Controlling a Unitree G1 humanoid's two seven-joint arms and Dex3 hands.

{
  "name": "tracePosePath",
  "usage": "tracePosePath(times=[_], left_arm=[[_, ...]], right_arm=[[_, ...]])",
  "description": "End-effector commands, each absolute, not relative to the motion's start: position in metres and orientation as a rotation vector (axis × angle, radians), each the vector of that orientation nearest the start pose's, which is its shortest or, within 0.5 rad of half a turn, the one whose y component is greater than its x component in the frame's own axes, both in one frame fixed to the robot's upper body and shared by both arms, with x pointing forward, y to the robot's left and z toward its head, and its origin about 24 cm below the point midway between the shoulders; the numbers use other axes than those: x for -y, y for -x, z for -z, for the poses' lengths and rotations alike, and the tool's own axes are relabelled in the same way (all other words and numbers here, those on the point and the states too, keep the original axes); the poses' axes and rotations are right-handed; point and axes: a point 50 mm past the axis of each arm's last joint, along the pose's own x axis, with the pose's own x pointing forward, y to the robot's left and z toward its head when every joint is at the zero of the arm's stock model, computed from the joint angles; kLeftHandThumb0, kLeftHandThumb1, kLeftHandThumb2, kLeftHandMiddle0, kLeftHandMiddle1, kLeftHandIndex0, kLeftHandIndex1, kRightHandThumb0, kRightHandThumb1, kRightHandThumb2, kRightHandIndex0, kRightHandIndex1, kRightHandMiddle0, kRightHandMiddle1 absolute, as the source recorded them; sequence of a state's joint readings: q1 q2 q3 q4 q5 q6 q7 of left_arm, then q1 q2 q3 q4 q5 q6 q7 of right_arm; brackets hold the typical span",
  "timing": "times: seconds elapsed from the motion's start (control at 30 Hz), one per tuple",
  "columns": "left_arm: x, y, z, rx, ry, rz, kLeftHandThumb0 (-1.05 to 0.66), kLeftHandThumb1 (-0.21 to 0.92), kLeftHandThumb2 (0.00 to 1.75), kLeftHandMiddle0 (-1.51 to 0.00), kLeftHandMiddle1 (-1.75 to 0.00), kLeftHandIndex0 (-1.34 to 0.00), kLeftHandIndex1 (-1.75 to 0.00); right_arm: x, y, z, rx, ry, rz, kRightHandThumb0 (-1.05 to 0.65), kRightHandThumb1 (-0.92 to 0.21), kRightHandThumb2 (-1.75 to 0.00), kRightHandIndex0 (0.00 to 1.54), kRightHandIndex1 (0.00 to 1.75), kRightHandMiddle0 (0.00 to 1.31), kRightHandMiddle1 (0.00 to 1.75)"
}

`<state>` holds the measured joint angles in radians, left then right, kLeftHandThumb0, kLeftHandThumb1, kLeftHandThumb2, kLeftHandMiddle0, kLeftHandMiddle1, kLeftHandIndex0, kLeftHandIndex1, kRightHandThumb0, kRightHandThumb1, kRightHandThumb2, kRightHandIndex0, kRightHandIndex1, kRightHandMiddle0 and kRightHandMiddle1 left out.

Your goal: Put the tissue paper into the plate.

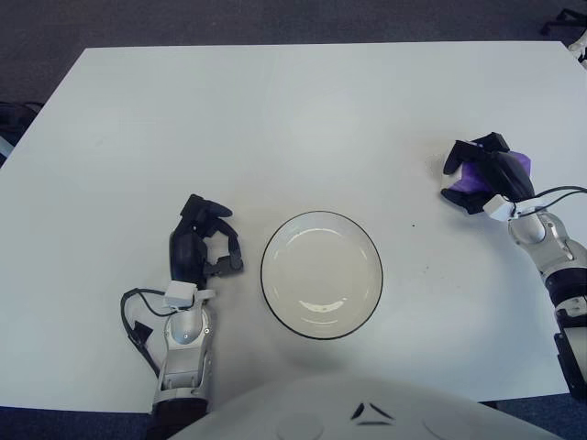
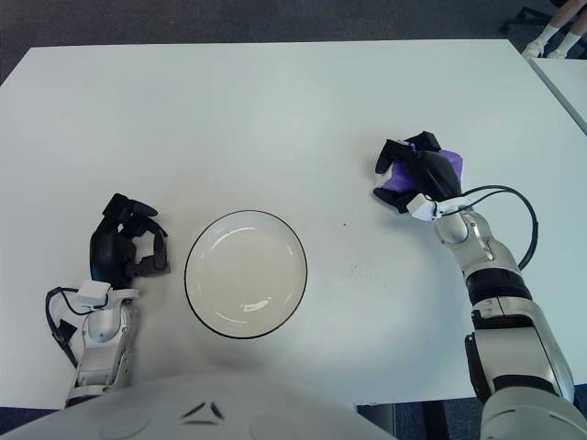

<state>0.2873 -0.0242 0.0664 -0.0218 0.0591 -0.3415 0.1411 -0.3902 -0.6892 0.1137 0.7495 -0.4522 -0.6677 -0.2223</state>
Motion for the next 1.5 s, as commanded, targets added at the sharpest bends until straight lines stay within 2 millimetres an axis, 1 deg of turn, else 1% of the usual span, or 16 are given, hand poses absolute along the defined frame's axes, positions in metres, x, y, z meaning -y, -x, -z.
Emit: tracePosePath(times=[0.0, 0.1, 0.2, 0.33, 0.43, 0.5, 0.63, 0.8, 0.87, 0.97, 1.0, 1.1, 1.23, 1.3, 1.47], left_arm=[[-0.185, -0.172, 0.004, -0.042, -0.071, -0.279, -0.01, 0.11, 1.58, -0.78, -1.75, -0.52, -1.75], [-0.185, -0.172, 0.004, -0.039, -0.079, -0.274, -0.01, 0.10, 1.59, -0.79, -1.75, -0.53, -1.75], [-0.185, -0.172, 0.004, -0.036, -0.080, -0.270, -0.01, 0.06, 1.63, -0.82, -1.75, -0.55, -1.75], [-0.185, -0.172, 0.004, -0.033, -0.074, -0.269, -0.01, 0.03, 1.66, -0.84, -1.75, -0.57, -1.74], [-0.184, -0.172, 0.004, -0.031, -0.069, -0.271, -0.01, 0.03, 1.66, -0.85, -1.75, -0.58, -1.74], [-0.184, -0.172, 0.004, -0.033, -0.064, -0.275, -0.01, 0.03, 1.66, -0.84, -1.75, -0.58, -1.74], [-0.184, -0.172, 0.004, -0.033, -0.063, -0.277, -0.01, 0.08, 1.60, -0.80, -1.75, -0.54, -1.75], [-0.184, -0.172, 0.004, -0.035, -0.066, -0.276, -0.01, 0.10, 1.59, -0.79, -1.75, -0.53, -1.75], [-0.184, -0.173, 0.004, -0.033, -0.070, -0.273, -0.01, 0.09, 1.60, -0.80, -1.75, -0.53, -1.75], [-0.184, -0.173, 0.004, -0.031, -0.072, -0.269, -0.01, 0.08, 1.61, -0.81, -1.75, -0.54, -1.75], [-0.184, -0.173, 0.003, -0.031, -0.072, -0.268, -0.01, 0.07, 1.62, -0.81, -1.75, -0.54, -1.75], [-0.183, -0.173, 0.003, -0.030, -0.073, -0.265, -0.01, 0.05, 1.64, -0.83, -1.75, -0.56, -1.75], [-0.184, -0.174, 0.004, -0.029, -0.071, -0.260, -0.01, 0.02, 1.67, -0.85, -1.75, -0.58, -1.74], [-0.184, -0.174, 0.005, -0.029, -0.078, -0.266, -0.01, 0.01, 1.68, -0.86, -1.75, -0.60, -1.73], [-0.184, -0.175, 0.006, -0.034, -0.090, -0.278, -0.01, -0.01, 1.69, -0.87, -1.75, -0.62, -1.72]], right_arm=[[0.271, -0.287, -0.049, 0.180, 1.042, -0.154, -0.26, -0.29, -1.42, 1.42, 1.75, 1.12, 1.75], [0.270, -0.287, -0.053, 0.192, 1.032, -0.146, -0.26, -0.30, -1.42, 1.45, 1.75, 1.13, 1.75], [0.270, -0.287, -0.053, 0.194, 1.005, -0.126, -0.26, -0.32, -1.42, 1.47, 1.75, 1.15, 1.75], [0.267, -0.287, -0.056, 0.204, 0.927, -0.101, -0.24, -0.32, -1.44, 1.48, 1.75, 1.18, 1.75], [0.265, -0.288, -0.060, 0.228, 0.826, -0.077, -0.22, -0.29, -1.47, 1.48, 1.75, 1.19, 1.75], [0.263, -0.288, -0.063, 0.249, 0.773, -0.062, -0.20, -0.26, -1.50, 1.48, 1.75, 1.21, 1.75], [0.261, -0.288, -0.068, 0.297, 0.717, -0.038, -0.17, -0.21, -1.55, 1.49, 1.75, 1.24, 1.75], [0.259, -0.291, -0.077, 0.352, 0.610, -0.024, -0.16, -0.19, -1.57, 1.49, 1.75, 1.25, 1.75], [0.257, -0.297, -0.084, 0.370, 0.531, -0.033, -0.15, -0.18, -1.57, 1.49, 1.75, 1.25, 1.75], [0.252, -0.310, -0.103, 0.419, 0.336, -0.069, -0.14, -0.17, -1.59, 1.49, 1.75, 1.26, 1.75], [0.252, -0.312, -0.104, 0.429, 0.279, -0.087, -0.14, -0.16, -1.60, 1.49, 1.75, 1.26, 1.75], [0.253, -0.312, -0.105, 0.439, 0.202, -0.114, -0.13, -0.15, -1.62, 1.50, 1.75, 1.27, 1.75], [0.256, -0.315, -0.112, 0.479, 0.064, -0.128, -0.13, -0.12, -1.64, 1.50, 1.75, 1.28, 1.75], [0.257, -0.318, -0.117, 0.528, -0.028, -0.131, -0.12, -0.09, -1.66, 1.50, 1.75, 1.28, 1.75], [0.256, -0.322, -0.125, 0.594, -0.129, -0.144, -0.09, -0.02, -1.72, 1.49, 1.75, 1.29, 1.75]])
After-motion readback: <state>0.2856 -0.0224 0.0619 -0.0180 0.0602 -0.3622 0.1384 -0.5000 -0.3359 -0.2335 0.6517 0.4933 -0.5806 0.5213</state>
